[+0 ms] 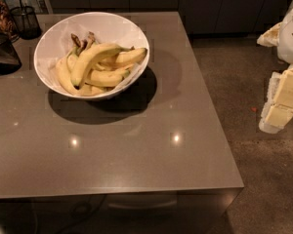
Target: Pick banana from white bowl
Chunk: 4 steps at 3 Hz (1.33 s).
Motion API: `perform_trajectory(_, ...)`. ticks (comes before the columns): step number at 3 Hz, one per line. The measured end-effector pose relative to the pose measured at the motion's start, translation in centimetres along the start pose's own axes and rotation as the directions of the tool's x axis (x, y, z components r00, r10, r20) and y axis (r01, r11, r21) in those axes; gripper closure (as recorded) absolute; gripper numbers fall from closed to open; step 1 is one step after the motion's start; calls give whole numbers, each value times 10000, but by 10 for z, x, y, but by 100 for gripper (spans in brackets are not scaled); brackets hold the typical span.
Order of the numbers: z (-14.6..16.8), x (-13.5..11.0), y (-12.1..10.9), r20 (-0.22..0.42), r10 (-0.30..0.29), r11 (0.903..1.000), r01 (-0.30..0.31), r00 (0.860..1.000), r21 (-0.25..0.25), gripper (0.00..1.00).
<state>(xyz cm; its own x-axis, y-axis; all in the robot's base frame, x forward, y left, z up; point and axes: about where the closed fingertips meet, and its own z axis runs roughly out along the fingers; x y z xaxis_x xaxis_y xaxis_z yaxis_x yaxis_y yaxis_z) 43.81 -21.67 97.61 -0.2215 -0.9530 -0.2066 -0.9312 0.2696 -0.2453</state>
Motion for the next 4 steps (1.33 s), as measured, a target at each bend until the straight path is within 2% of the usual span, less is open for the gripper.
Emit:
perform_trajectory(1, 0, 0, 0, 0, 0, 10000, 0, 10000, 0, 0)
perform_trajectory(2, -1, -10, -5, -150, -234, 9995, 238, 9996, 225, 0)
perform_trajectory(3, 1, -31, -19, 2, -405, 9991, 405, 9992, 104, 0)
perform_trajectory(4, 8, -54, -31, -105, -1032, 9946, 1030, 9946, -132, 0)
